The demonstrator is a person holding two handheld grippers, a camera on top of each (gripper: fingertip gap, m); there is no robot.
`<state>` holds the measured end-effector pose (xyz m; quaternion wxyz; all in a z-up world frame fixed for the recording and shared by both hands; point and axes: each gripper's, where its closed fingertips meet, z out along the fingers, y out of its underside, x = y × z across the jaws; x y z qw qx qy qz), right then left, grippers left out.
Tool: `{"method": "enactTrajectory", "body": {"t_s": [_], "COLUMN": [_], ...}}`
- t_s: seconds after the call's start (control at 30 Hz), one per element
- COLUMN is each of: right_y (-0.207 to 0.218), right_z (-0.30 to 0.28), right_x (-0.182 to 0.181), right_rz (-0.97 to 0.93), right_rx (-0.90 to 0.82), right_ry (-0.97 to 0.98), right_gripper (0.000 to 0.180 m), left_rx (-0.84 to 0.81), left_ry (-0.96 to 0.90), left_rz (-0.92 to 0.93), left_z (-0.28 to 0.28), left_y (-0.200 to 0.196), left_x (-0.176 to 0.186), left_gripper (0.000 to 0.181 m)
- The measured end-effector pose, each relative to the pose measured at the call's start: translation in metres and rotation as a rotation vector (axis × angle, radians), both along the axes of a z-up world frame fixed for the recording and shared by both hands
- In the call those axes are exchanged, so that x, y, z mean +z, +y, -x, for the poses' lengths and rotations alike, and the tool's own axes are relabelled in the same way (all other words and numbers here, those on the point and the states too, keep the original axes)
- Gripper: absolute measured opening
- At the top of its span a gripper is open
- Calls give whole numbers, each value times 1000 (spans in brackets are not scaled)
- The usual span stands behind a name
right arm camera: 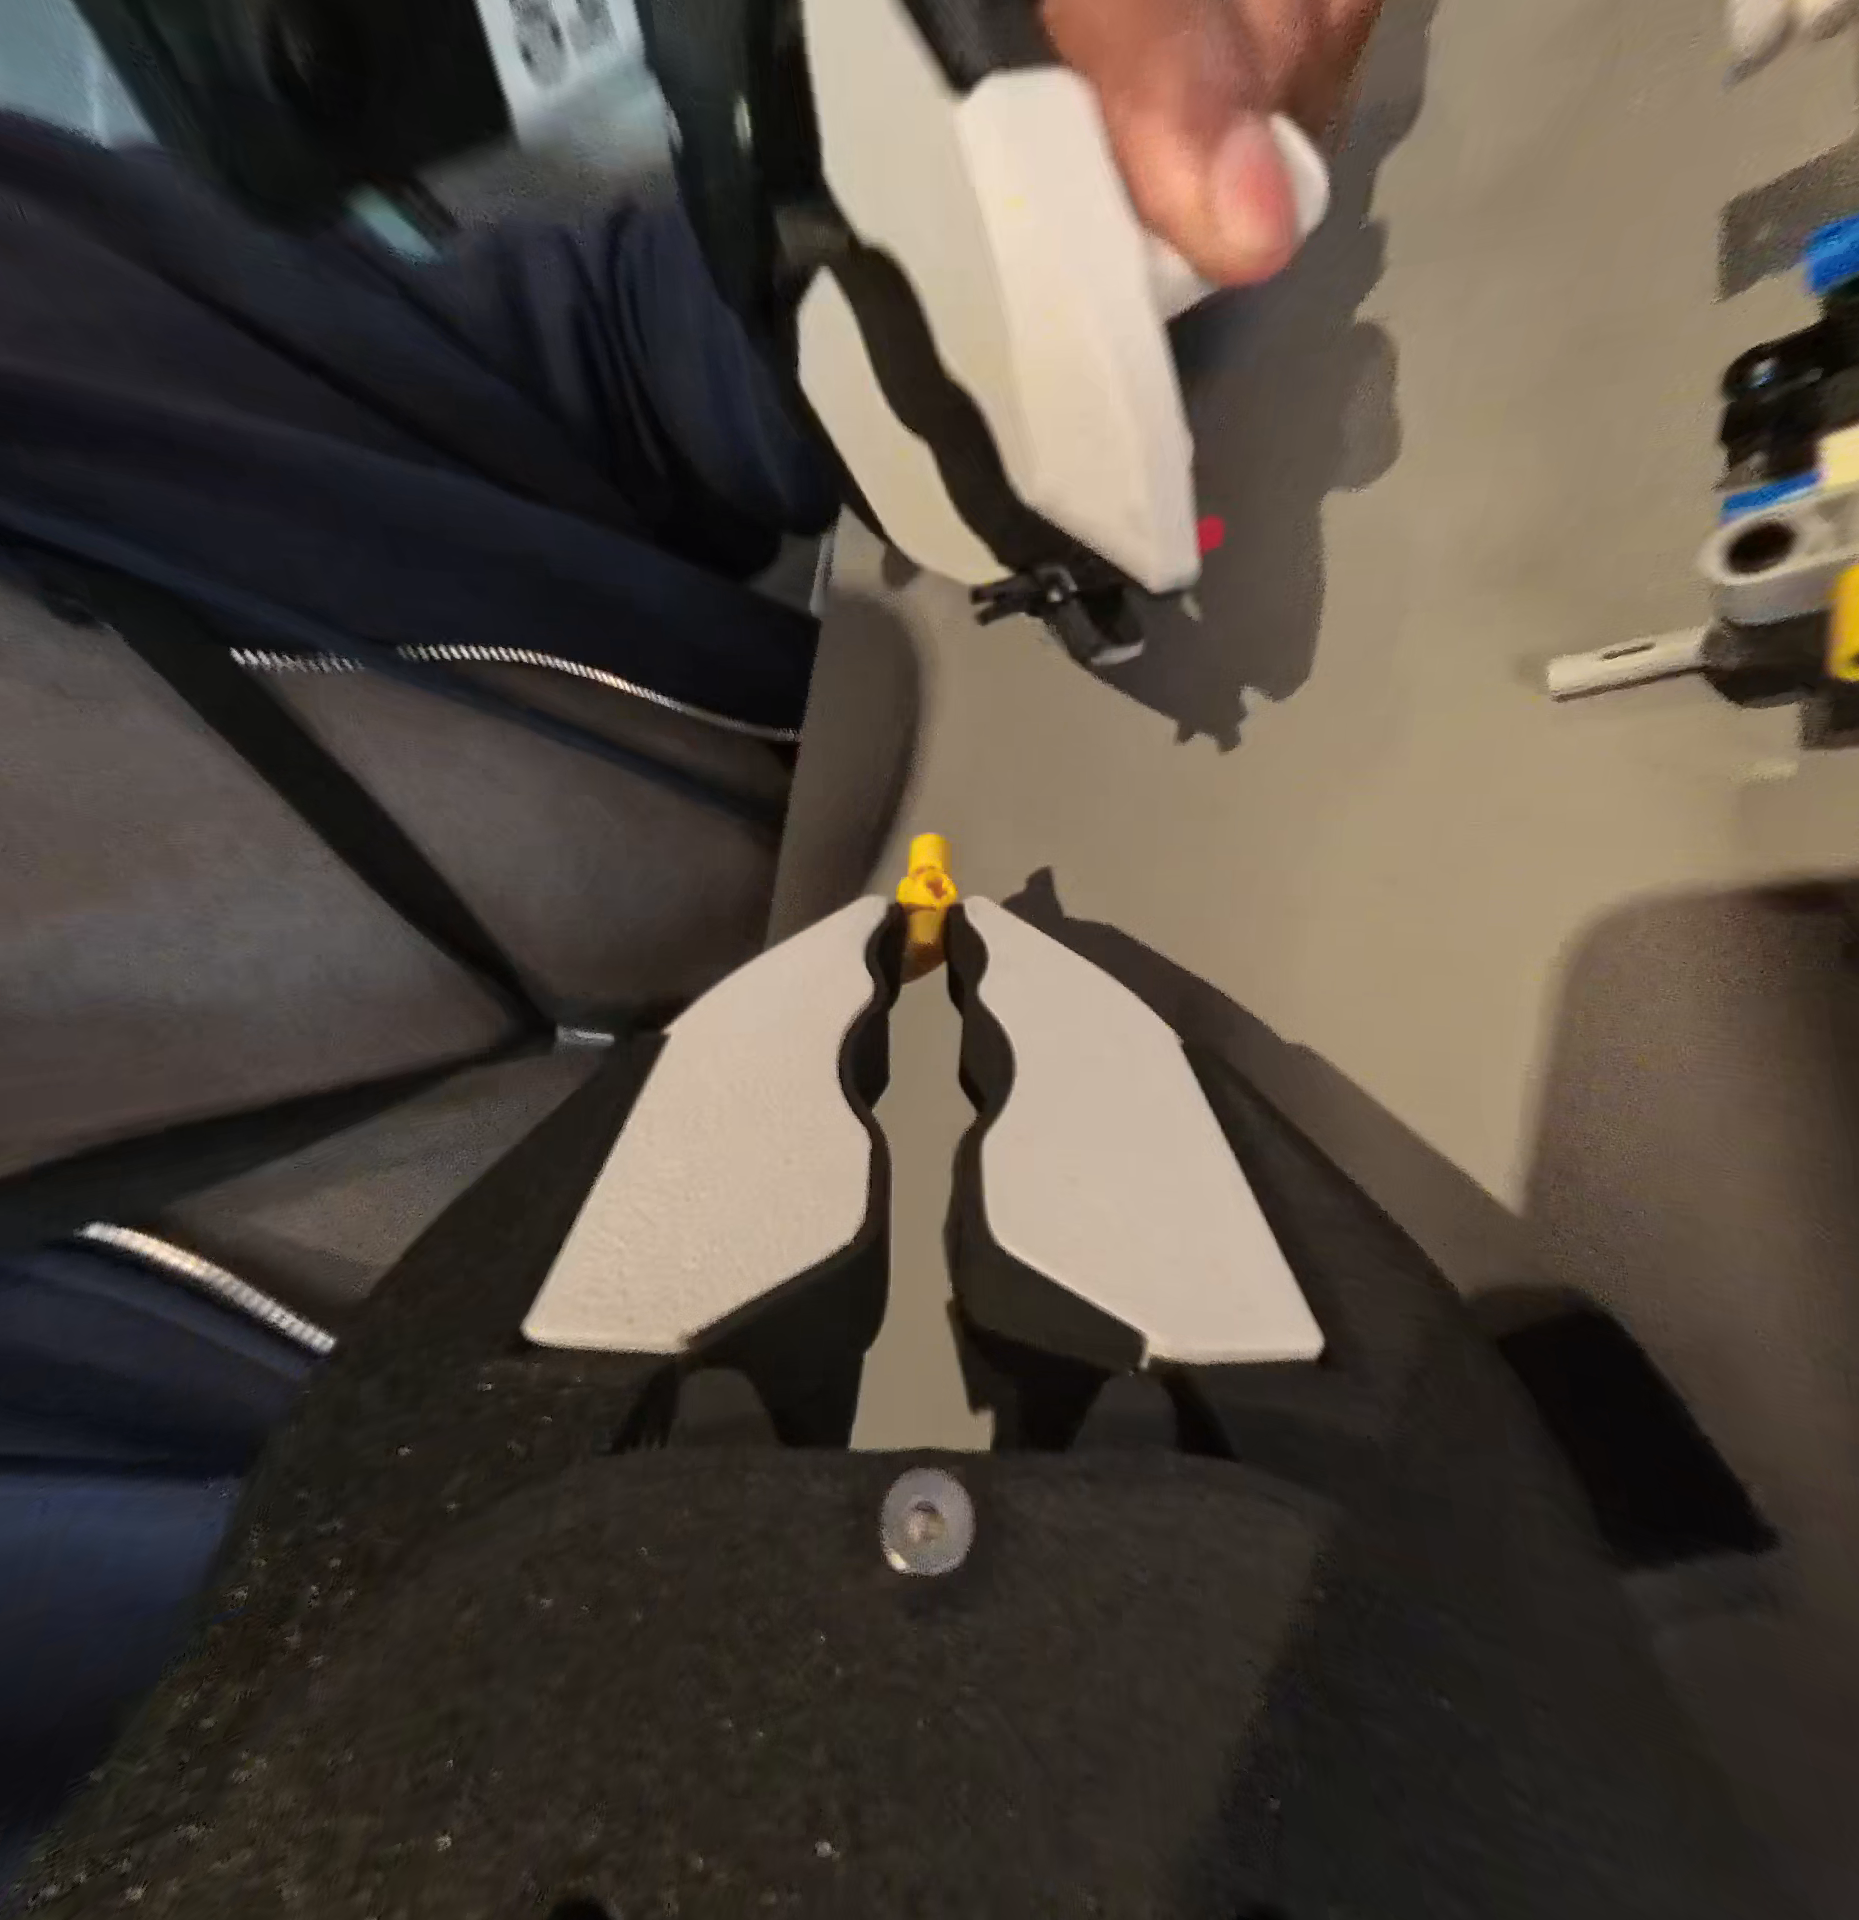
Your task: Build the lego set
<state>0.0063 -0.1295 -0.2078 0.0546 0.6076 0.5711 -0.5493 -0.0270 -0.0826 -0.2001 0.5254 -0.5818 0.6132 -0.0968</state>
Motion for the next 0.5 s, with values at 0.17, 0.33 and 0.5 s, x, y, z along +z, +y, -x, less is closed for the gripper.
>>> {"method": "enactTrajectory", "body": {"t_s": [0.17, 0.33, 0.5], "right_y": [-9, -13, -20], "right_z": [-2, -5, -13], "right_x": [-5, -7, -12], "right_rz": [-61, -118, -206], "right_rx": [125, 245, 388], "right_ry": [-14, -14, -40], "right_gripper": [8, 8, 8], "left_rx": [47, 23, 41], "left_ry": [-31, -122, -149], "left_rz": [481, 856, 951], "left_z": [0, -6, -6], "left_y": [-12, -28, -30], "left_x": [-17, -17, -19], "left_gripper": [7, 8, 7]}}
